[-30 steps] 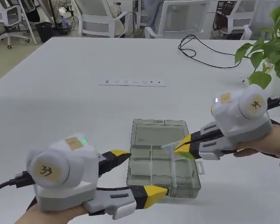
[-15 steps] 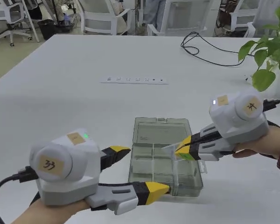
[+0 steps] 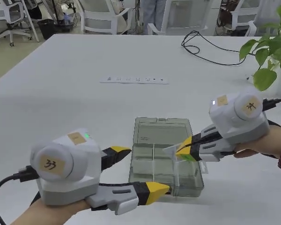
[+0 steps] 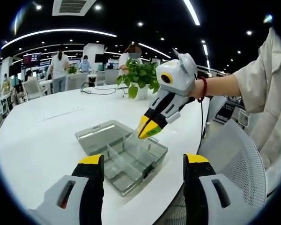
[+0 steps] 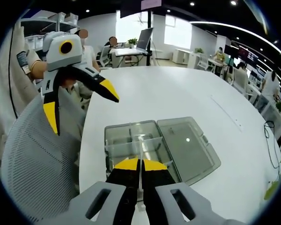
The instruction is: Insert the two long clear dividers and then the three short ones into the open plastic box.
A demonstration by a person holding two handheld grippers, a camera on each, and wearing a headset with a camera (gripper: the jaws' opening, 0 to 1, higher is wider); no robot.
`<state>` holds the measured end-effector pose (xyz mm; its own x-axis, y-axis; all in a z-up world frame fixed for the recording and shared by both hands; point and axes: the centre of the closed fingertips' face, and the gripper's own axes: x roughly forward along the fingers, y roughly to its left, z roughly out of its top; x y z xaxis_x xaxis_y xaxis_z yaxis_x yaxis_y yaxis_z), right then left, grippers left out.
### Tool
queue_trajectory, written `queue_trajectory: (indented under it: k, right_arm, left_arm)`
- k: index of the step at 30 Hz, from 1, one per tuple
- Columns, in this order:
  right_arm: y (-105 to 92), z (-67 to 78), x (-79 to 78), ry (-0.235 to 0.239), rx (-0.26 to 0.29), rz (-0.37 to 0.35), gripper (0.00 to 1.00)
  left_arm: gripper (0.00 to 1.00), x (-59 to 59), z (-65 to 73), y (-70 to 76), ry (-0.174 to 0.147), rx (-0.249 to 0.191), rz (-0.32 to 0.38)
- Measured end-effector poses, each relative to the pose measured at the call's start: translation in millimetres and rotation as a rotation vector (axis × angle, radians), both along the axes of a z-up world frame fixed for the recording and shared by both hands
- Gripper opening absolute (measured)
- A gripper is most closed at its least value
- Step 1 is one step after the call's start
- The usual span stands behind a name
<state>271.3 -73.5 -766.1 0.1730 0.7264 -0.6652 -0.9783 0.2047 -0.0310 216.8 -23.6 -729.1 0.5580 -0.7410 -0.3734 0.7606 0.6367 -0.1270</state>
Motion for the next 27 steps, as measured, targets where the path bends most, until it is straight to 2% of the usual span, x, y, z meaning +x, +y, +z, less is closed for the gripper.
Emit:
queue_trajectory:
  k: [7,12,16,24,27]
  right_arm:
    - [0.7,-0.9,1.5,0.002,-0.008,-0.001,0.03]
    - [4.3,-1.6,3.0,0.017,-0.060,0.001,0.03]
    - [8.4,-3.1,0.4,-0.003,-0.116,0.051,0.03]
    - [18.1,-8.1,-2.8,-0.037,-0.158,0.115,0.02]
    - [19.1,-9.0,-1.5,-0.035,-0.160,0.118,0.02]
  left_arm:
    - [0.68,0.0,-0.3,-0.8,0.001,0.003,-0.006]
    - [0.68,0.4,-0.1,-0.7,0.002,0.003,-0.006]
    - [0.68,1.3,1.1,-0.7,-0.001,0.000,-0.005]
    - [0.68,0.6,1.1,-0.1,-0.001,0.001,-0.002]
    - [0.68,0.6,0.1,0.4,0.001,0.003,-0.002]
